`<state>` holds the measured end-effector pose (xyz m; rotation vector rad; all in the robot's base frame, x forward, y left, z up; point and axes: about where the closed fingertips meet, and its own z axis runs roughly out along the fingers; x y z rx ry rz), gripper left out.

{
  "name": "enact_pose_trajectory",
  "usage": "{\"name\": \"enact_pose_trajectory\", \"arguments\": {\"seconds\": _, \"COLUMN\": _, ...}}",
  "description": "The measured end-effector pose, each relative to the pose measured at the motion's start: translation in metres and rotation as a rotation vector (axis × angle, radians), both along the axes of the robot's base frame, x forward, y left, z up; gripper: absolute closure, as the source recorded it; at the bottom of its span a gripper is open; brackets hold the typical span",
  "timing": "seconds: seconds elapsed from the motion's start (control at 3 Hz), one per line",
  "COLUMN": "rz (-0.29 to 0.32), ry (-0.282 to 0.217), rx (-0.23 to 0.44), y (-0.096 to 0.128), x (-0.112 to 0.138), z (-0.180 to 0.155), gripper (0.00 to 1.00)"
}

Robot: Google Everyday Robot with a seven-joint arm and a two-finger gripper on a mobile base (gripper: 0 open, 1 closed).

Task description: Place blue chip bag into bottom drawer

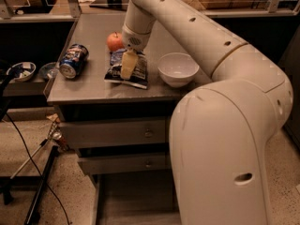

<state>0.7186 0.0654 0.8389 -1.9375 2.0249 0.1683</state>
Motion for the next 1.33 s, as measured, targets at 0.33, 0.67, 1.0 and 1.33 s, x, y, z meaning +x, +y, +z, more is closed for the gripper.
{"name": "enact_pose_trajectory", "arguments": {"seconds": 0.33, "rz": 0.0, "ry": 0.0, "rx": 0.0, "y": 0.0, "x": 0.0, "z": 0.0, "gripper": 0.73}}
{"name": "enact_pose_trajectory", "arguments": {"seconds": 0.67, "rz": 0.0, "ry": 0.0, "rx": 0.0, "y": 0.0, "x": 0.0, "z": 0.0, "gripper": 0.96}}
{"name": "enact_pose_trajectory", "arguments": {"seconds": 1.0, "rz": 0.0, "ry": 0.0, "rx": 0.0, "y": 0.0, "x": 0.0, "z": -0.0001, "gripper": 1.0}}
{"name": "enact_pose_trajectory", "arguments": {"seconds": 1.33, "rz": 0.0, "ry": 0.0, "rx": 0.0, "y": 0.0, "x": 0.0, "z": 0.0002, "gripper": 1.0}}
